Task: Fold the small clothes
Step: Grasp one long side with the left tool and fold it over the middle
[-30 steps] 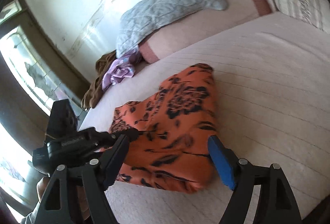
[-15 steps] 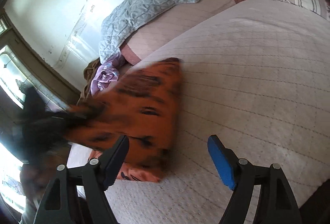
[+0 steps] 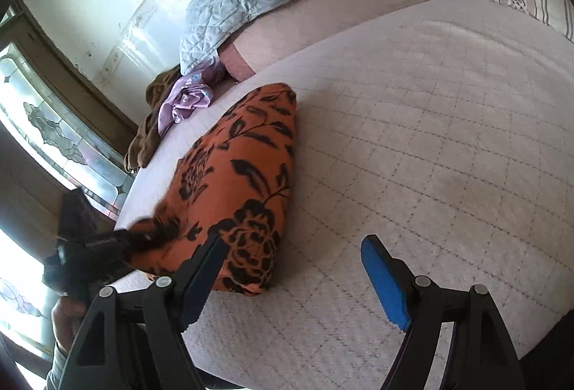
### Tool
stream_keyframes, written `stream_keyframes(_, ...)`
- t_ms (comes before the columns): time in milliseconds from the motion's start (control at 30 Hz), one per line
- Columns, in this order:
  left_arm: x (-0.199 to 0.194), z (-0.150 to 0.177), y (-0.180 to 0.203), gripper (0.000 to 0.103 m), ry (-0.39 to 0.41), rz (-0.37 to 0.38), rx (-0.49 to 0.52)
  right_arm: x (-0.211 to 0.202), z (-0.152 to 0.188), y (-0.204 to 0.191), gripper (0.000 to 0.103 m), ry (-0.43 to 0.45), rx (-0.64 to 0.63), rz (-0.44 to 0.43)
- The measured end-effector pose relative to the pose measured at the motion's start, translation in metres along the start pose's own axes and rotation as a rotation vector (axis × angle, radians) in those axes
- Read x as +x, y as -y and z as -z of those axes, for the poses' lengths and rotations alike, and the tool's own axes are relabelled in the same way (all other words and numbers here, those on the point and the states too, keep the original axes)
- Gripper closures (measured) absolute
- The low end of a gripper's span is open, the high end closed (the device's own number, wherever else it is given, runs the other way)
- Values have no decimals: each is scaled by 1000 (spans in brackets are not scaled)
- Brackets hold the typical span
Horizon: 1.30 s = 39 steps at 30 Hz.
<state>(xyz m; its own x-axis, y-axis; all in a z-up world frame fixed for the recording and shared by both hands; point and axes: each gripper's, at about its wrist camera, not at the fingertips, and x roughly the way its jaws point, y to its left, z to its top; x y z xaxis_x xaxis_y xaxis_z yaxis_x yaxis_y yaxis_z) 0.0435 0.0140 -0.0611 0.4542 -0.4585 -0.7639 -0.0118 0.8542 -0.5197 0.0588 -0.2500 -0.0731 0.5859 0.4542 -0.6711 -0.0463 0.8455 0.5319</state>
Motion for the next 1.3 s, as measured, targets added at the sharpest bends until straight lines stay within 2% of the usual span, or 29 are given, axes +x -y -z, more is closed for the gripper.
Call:
stream_keyframes(133,4,15,28,92,63,-106,78,-8,-12,-25,22,14,-70,-17)
stream_keyframes(233,6,35,71,92,168,-231,218,-6,-35,-52,22,-5,-151,-41)
stream_keyframes(300,-5,29,83,92,205,-222,262,-3,-48,-61,22,0,-170,-37)
stream_keyframes(400,-24,6,105,93,255,-222,342,6,-59,-51,22,2,-89,-29)
stream_keyframes(467,-51,-11,128,93,343,-253,440,11,-57,-34,22,-8,1,-15)
stream_keyframes(533,-67,-12,141,93,415,-295,516,16,-48,-16,22,-29,63,11)
stream_keyframes(567,-77,-7,142,92,457,-335,561,16,-45,-12,22,-35,70,23)
stream_keyframes(633,-68,1,127,92,503,-456,633,19,-36,-1,22,-54,85,49)
stream_keyframes(667,-55,9,113,92,473,-514,630,19,-32,4,22,-65,93,56)
stream_keyframes(700,-34,11,84,92,350,-521,535,20,-28,8,22,-75,98,64)
stream_keyframes(767,7,11,35,92,96,-477,348,24,-21,17,22,-100,101,85)
stream_keyframes(800,24,16,12,92,28,-448,268,29,-17,22,22,-122,104,94)
stream_keyframes(867,13,14,12,92,56,-409,234,35,-12,28,22,-155,111,111)
stream_keyframes(933,3,6,20,93,79,-396,211,35,-12,25,22,-151,96,114)
stream_keyframes(1000,-4,6,37,93,131,-451,268,36,-12,20,22,-157,79,109)
stream_keyframes(1133,-10,20,47,93,164,-501,329,33,-16,-2,22,-138,1,120)
stream_keyframes(1300,-9,23,54,93,188,-512,384,34,-47,-40,22,-132,-117,125)
